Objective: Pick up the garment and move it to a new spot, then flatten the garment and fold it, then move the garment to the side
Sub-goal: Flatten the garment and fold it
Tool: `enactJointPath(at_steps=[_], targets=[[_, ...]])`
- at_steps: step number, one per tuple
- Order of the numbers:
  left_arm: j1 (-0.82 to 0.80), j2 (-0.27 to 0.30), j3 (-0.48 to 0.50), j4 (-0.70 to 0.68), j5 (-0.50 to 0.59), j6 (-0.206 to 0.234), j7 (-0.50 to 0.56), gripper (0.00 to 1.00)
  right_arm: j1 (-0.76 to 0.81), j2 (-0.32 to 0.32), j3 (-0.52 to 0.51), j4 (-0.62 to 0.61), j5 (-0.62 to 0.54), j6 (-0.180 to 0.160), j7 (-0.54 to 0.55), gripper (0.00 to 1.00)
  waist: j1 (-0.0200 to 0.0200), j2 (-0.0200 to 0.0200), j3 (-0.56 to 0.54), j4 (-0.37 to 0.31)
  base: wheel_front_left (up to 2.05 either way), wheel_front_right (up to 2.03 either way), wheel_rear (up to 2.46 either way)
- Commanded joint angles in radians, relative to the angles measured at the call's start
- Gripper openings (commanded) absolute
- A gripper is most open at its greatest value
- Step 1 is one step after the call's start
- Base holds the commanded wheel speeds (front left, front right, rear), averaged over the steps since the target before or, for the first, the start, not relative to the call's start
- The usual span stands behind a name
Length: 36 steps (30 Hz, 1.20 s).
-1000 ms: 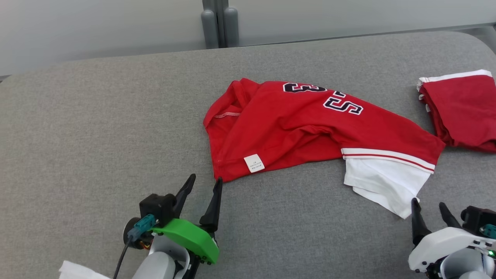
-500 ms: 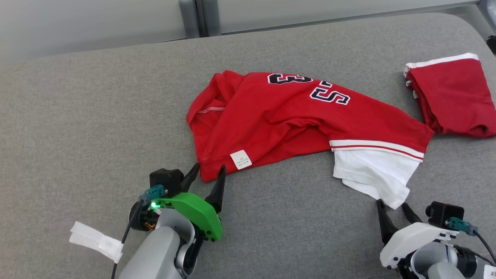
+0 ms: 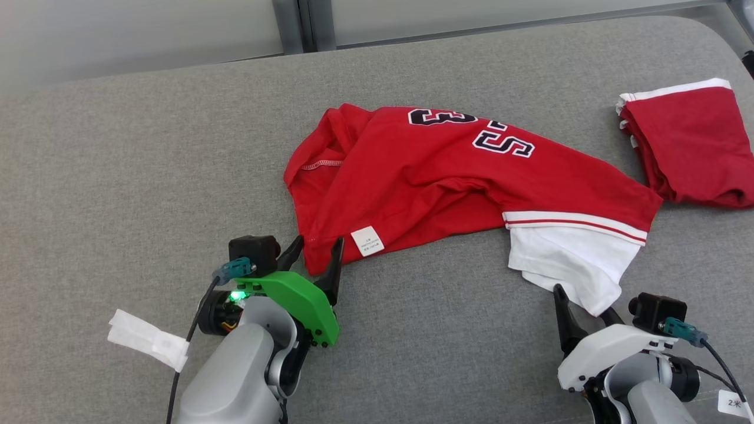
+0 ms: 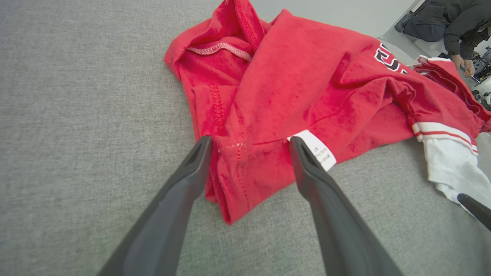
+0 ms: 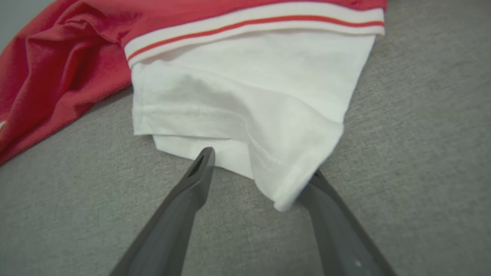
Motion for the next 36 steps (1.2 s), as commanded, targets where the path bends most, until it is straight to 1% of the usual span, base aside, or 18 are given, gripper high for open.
enactJointPath(at_steps=[1, 5, 8, 9, 16, 18, 23, 25, 26, 27, 28, 29, 30, 31, 32, 35, 36], targets=[[-0.018, 0.004, -0.006, 0.007, -0.014, 0.003, 0.005, 1.00, -0.014, 0.001, 0.006, 0.008, 0.007, 0.000, -0.007, 1.00, 0.0000, 0.0000, -0.001, 0.000, 0.00, 0.00, 0.00], [-0.020, 0.005, -0.015, 0.022, -0.035, 0.008, 0.024, 1.00, -0.021, 0.000, 0.010, 0.014, 0.001, 0.000, -0.020, 1.00, 0.0000, 0.0000, -0.004, -0.001, 0.00, 0.00, 0.00], [-0.022, 0.005, -0.020, 0.023, -0.043, 0.007, 0.020, 0.99, -0.022, 0.000, 0.007, 0.012, -0.007, 0.000, -0.025, 1.00, 0.0000, 0.0000, -0.005, 0.000, 0.00, 0.00, 0.00], [-0.026, 0.005, -0.022, 0.025, -0.043, 0.008, 0.019, 1.00, -0.022, 0.000, 0.007, 0.011, -0.008, 0.000, -0.025, 1.00, 0.0000, 0.0000, -0.006, 0.000, 0.00, 0.00, 0.00], [-0.052, 0.005, -0.029, 0.047, -0.049, 0.009, 0.028, 1.00, -0.024, 0.000, 0.008, 0.003, -0.008, 0.000, -0.029, 1.00, 0.0000, 0.0000, -0.004, -0.005, 0.00, 0.00, 0.00], [-0.060, 0.004, -0.030, 0.057, -0.054, 0.007, 0.031, 0.95, -0.026, 0.000, 0.012, 0.001, -0.006, 0.000, -0.030, 1.00, 0.0000, 0.0000, -0.002, -0.009, 0.00, 0.00, 0.00], [-0.073, 0.004, -0.035, 0.083, -0.062, 0.010, 0.043, 0.91, -0.029, 0.000, 0.022, 0.000, 0.003, 0.000, -0.033, 1.00, 0.0000, 0.0000, 0.003, -0.021, 0.00, 0.00, 0.00], [-0.073, 0.005, -0.039, 0.087, -0.066, 0.007, 0.043, 0.84, -0.029, 0.000, 0.020, 0.000, 0.003, 0.000, -0.035, 1.00, 0.0000, 0.0000, 0.006, -0.022, 0.00, 0.00, 0.00], [-0.074, 0.005, -0.042, 0.087, -0.069, 0.002, 0.042, 0.71, -0.028, 0.000, 0.019, 0.001, 0.003, 0.000, -0.037, 1.00, 0.0000, 0.0000, 0.007, -0.022, 0.00, 0.00, 0.00], [-0.075, 0.005, -0.044, 0.086, -0.070, -0.003, 0.039, 0.55, -0.028, 0.000, 0.018, 0.002, 0.003, 0.000, -0.039, 1.00, 0.0000, 0.0000, 0.008, -0.022, 0.00, 0.00, 0.00], [-0.077, 0.004, -0.047, 0.082, -0.069, -0.006, 0.033, 0.46, -0.028, 0.000, 0.016, 0.003, 0.002, 0.000, -0.040, 1.00, 0.0000, 0.0000, 0.008, -0.022, 0.00, 0.00, 0.00], [-0.079, 0.004, -0.051, 0.079, -0.068, -0.008, 0.031, 0.40, -0.028, 0.000, 0.015, 0.004, 0.002, 0.000, -0.040, 1.00, 0.0000, 0.0000, 0.008, -0.022, 0.00, 0.00, 0.00], [-0.081, 0.005, -0.055, 0.075, -0.067, -0.009, 0.025, 0.30, -0.027, 0.000, 0.014, 0.005, 0.000, 0.000, -0.041, 1.00, 0.0000, 0.0000, 0.008, -0.022, 0.00, 0.00, 0.00], [-0.082, 0.005, -0.059, 0.070, -0.064, -0.010, 0.022, 0.29, -0.026, 0.000, 0.013, 0.005, -0.001, 0.000, -0.042, 1.00, 0.0000, 0.0000, 0.008, -0.021, 0.00, 0.00, 0.00], [-0.082, 0.005, -0.064, 0.063, -0.062, -0.011, 0.016, 0.32, -0.026, 0.000, 0.012, 0.005, -0.003, 0.000, -0.042, 1.00, 0.0000, 0.0000, 0.007, -0.021, 0.00, 0.00, 0.00], [-0.074, 0.005, -0.079, 0.034, -0.056, -0.014, 0.019, 0.48, -0.022, 0.000, 0.006, 0.002, -0.009, 0.000, -0.042, 1.00, 0.0000, 0.0000, 0.006, -0.017, 0.00, 0.00, 0.00], [-0.068, 0.005, -0.082, 0.022, -0.058, -0.015, 0.022, 0.51, -0.019, 0.000, 0.003, 0.001, -0.009, 0.000, -0.043, 1.00, 0.0000, 0.0000, 0.005, -0.015, 0.00, 0.00, 0.00]])
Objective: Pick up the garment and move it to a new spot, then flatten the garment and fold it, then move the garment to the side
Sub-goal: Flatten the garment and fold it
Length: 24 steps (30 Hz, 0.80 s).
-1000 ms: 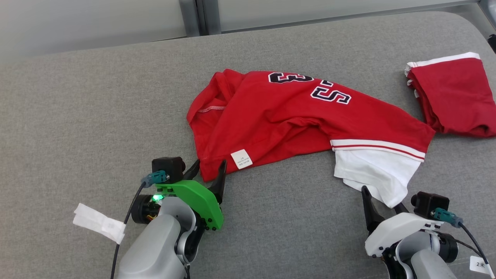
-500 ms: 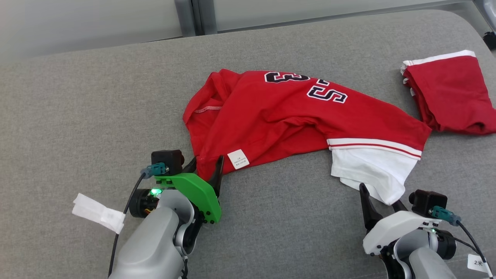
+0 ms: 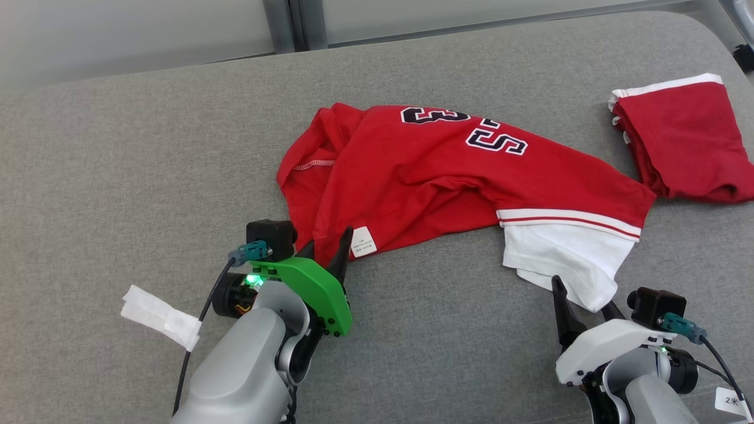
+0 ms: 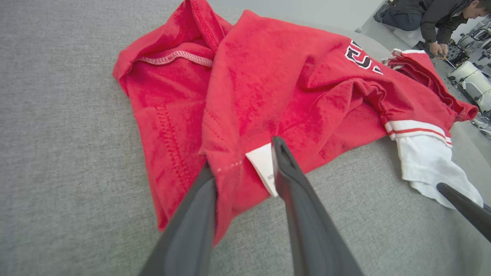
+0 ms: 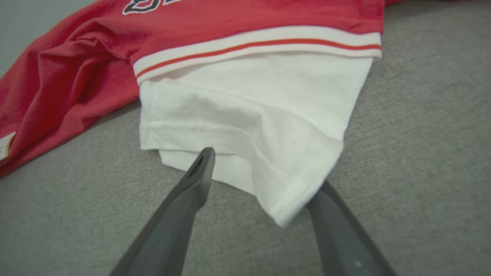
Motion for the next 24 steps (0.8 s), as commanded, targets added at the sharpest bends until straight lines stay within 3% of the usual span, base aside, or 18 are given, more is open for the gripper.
enactJointPath(at_steps=[1, 3, 13, 15, 16, 17, 18, 20, 24], targets=[[0.002, 0.005, -0.002, -0.014, 0.003, -0.003, 0.004, 0.55, 0.001, -0.001, -0.005, -0.003, -0.003, 0.000, -0.005, 1.00, 0.0000, 0.0000, -0.001, 0.004, 0.00, 0.00, 0.00], [0.010, 0.007, -0.007, -0.034, 0.000, 0.000, 0.013, 0.61, 0.005, -0.001, -0.010, -0.005, -0.007, 0.000, -0.003, 1.00, 0.0000, 0.0000, -0.003, 0.007, 0.00, 0.00, 0.00], [0.005, 0.020, -0.018, -0.042, -0.009, 0.023, 0.061, 0.48, -0.007, -0.001, 0.005, -0.011, -0.006, 0.000, 0.007, 1.00, 0.0000, 0.0000, 0.000, -0.008, 0.00, 0.00, 0.00], [0.001, 0.019, -0.017, -0.035, -0.010, 0.024, 0.057, 0.43, -0.005, -0.001, 0.001, -0.010, -0.006, 0.000, 0.007, 1.00, 0.0000, 0.0000, 0.001, -0.014, 0.00, 0.00, 0.00], [-0.002, 0.019, -0.018, -0.031, -0.010, 0.023, 0.056, 0.33, -0.005, -0.001, 0.000, -0.010, -0.005, 0.000, 0.008, 1.00, 0.0000, 0.0000, 0.002, -0.017, 0.00, 0.00, 0.00], [-0.005, 0.020, -0.021, -0.027, -0.007, 0.019, 0.056, 0.16, -0.004, -0.001, -0.001, -0.009, -0.004, 0.000, 0.008, 1.00, 0.0000, 0.0000, 0.003, -0.019, 0.00, 0.00, 0.00], [-0.008, 0.023, -0.022, -0.021, -0.005, 0.016, 0.051, 0.00, -0.005, -0.001, -0.001, -0.008, -0.001, 0.000, 0.006, 0.75, 0.0000, 0.0000, 0.004, -0.022, 0.00, 0.00, 0.00], [-0.011, 0.025, -0.021, -0.010, -0.006, 0.013, 0.043, 0.00, -0.009, -0.001, -0.001, -0.011, 0.010, 0.000, -0.006, 0.02, 0.0000, 0.0000, 0.006, -0.026, 0.00, 0.00, 0.00], [-0.017, 0.025, -0.012, 0.006, -0.014, 0.004, 0.008, 0.00, -0.024, -0.001, 0.005, -0.014, 0.014, 0.000, -0.035, 0.00, 0.0000, 0.0000, 0.009, -0.028, 0.00, 0.00, 0.00]])
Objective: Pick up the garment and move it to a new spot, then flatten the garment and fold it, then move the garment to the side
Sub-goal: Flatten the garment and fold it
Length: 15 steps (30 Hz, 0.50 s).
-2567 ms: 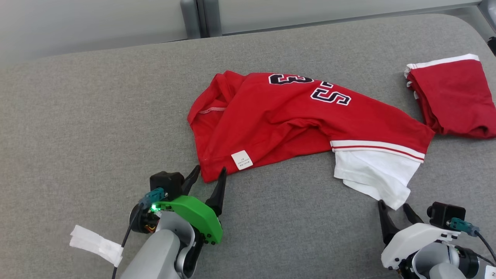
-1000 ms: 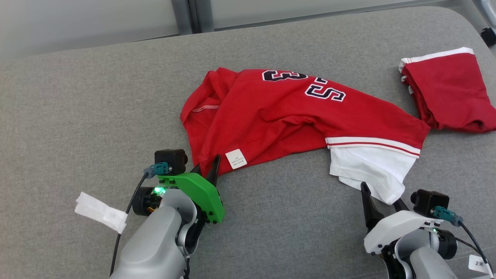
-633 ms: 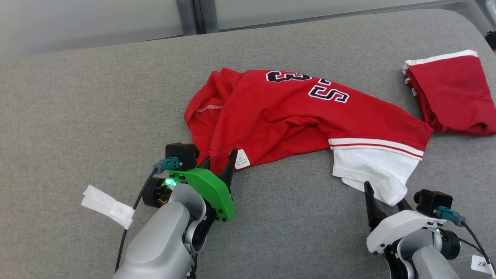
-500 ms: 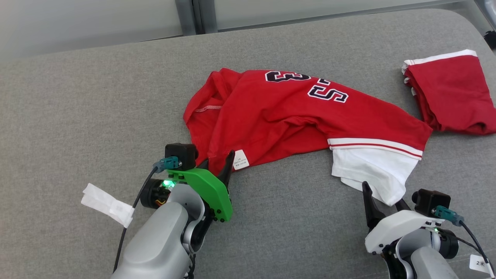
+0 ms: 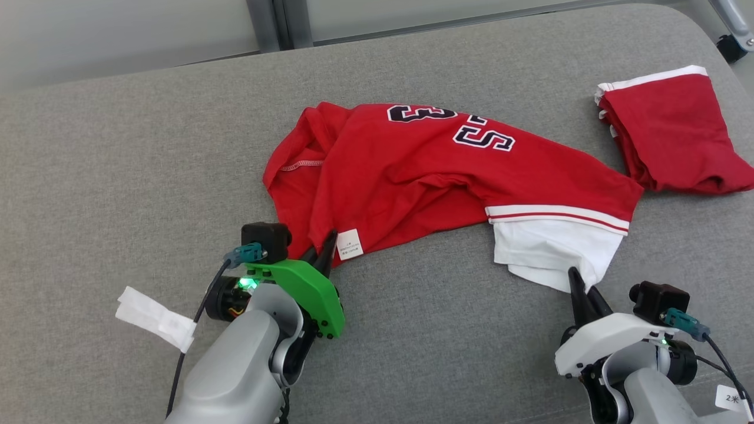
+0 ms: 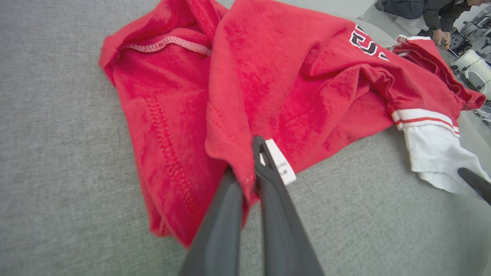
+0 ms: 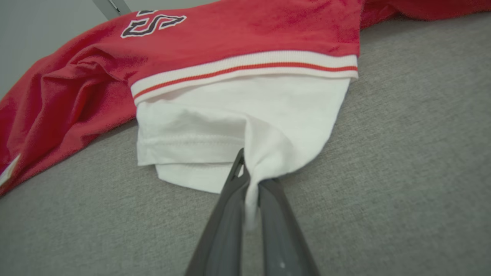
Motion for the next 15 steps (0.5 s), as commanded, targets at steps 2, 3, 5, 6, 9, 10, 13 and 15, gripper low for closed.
enactJointPath(at_steps=[2, 3, 5, 6, 9, 10, 13, 15], targets=[[-0.019, 0.005, 0.008, 0.004, -0.012, -0.016, -0.032, 0.00, -0.018, -0.002, -0.002, -0.011, 0.003, 0.000, -0.029, 0.00, 0.0000, -0.0001, 0.000, 0.004, 0.00, 0.00, 0.00], [-0.021, 0.003, 0.015, -0.001, -0.021, -0.024, -0.052, 0.00, -0.021, -0.002, -0.006, -0.017, -0.001, 0.000, -0.039, 0.00, 0.0000, -0.0001, 0.000, 0.007, 0.00, 0.00, 0.00], [-0.022, 0.000, 0.030, -0.016, -0.041, -0.037, -0.088, 0.00, -0.024, -0.002, -0.016, -0.037, -0.013, 0.000, -0.059, 0.00, 0.0000, -0.0001, 0.000, 0.013, 0.00, 0.00, 0.00], [-0.022, -0.002, 0.039, -0.025, -0.058, -0.044, -0.106, 0.00, -0.025, -0.002, -0.021, -0.047, -0.018, 0.000, -0.067, 0.00, 0.0000, -0.0001, -0.001, 0.015, 0.00, 0.00, 0.00], [-0.026, -0.004, 0.052, -0.060, -0.076, -0.061, -0.149, 0.00, -0.026, -0.003, -0.035, -0.097, -0.049, 0.000, -0.086, 0.00, 0.0000, -0.0001, -0.002, 0.024, 0.00, 0.00, 0.00], [-0.026, -0.004, 0.057, -0.070, -0.081, -0.066, -0.157, 0.00, -0.025, -0.004, -0.038, -0.113, -0.058, 0.000, -0.088, 0.00, 0.0000, -0.0001, -0.003, 0.026, 0.00, 0.00, 0.00], [-0.032, -0.006, 0.074, -0.125, -0.104, -0.076, -0.181, 0.00, -0.030, -0.014, -0.048, -0.173, -0.081, 0.000, -0.095, 0.00, 0.0000, -0.0001, -0.005, 0.031, 0.00, 0.00, 0.00], [-0.037, -0.007, 0.088, -0.170, -0.122, -0.082, -0.190, 0.00, -0.040, -0.025, -0.046, -0.217, -0.095, 0.000, -0.097, 0.00, 0.0000, -0.0001, -0.006, 0.032, 0.00, 0.00, 0.00]])
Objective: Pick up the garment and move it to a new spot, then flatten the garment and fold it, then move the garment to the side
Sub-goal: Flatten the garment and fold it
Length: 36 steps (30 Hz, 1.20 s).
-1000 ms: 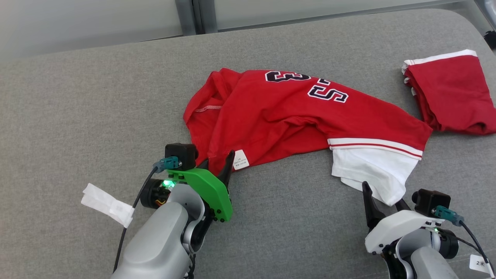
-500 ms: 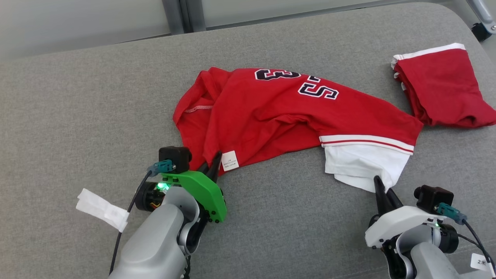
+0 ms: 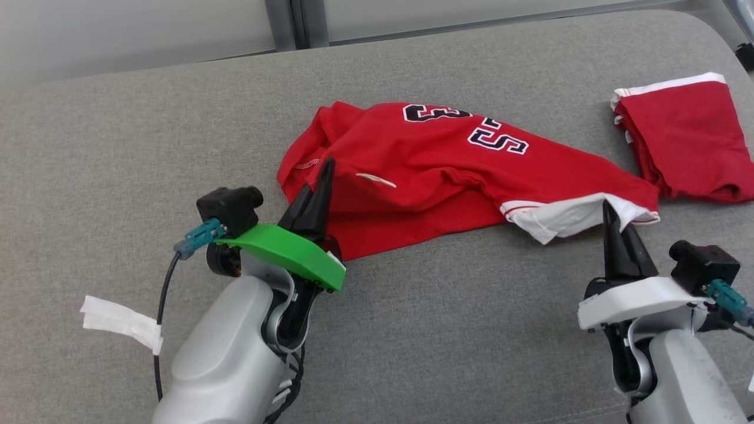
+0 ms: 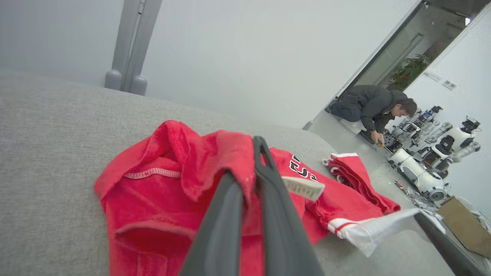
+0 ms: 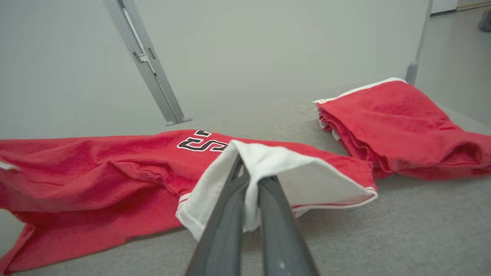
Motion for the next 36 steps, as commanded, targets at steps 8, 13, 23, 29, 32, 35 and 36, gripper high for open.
enactJointPath(at_steps=[8, 13, 23, 29, 32, 35, 36], targets=[[-0.097, 0.065, 0.064, -0.181, -0.084, -0.015, 0.020, 0.00, -0.146, -0.100, 0.045, -0.212, 0.000, 0.000, 0.085, 0.00, 0.0000, -0.0001, -0.003, -0.015, 0.00, 0.00, 0.00], [-0.210, 0.138, 0.120, -0.257, -0.152, -0.016, 0.092, 0.00, -0.330, -0.164, 0.106, -0.295, 0.050, 0.000, 0.190, 0.00, 0.0000, -0.0001, -0.001, -0.035, 0.00, 0.00, 0.00], [-0.396, 0.235, 0.212, -0.296, -0.213, 0.002, 0.190, 0.00, -0.690, -0.214, 0.123, -0.249, 0.115, 0.000, 0.273, 0.00, 0.0000, -0.0001, 0.009, -0.042, 0.00, 0.00, 0.00], [-0.458, 0.238, 0.249, -0.276, -0.237, 0.019, 0.192, 0.00, -0.830, -0.205, 0.102, -0.148, 0.135, 0.000, 0.280, 0.00, 0.0000, -0.0001, -0.009, -0.025, 0.00, 0.00, 0.00], [-0.460, 0.234, 0.259, -0.263, -0.245, 0.023, 0.187, 0.00, -0.853, -0.195, 0.112, -0.106, 0.144, 0.000, 0.291, 0.00, 0.0000, -0.0001, -0.013, -0.020, 0.00, 0.00, 0.00], [-0.437, 0.224, 0.262, -0.248, -0.263, 0.023, 0.187, 0.00, -0.871, -0.191, 0.128, -0.074, 0.157, 0.000, 0.303, 0.00, 0.0000, -0.0001, -0.009, -0.016, 0.00, 0.00, 0.00], [-0.430, 0.218, 0.268, -0.244, -0.276, 0.020, 0.185, 0.00, -0.874, -0.189, 0.131, -0.064, 0.159, 0.000, 0.306, 0.00, 0.0000, -0.0001, -0.006, -0.015, 0.00, 0.00, 0.00]])
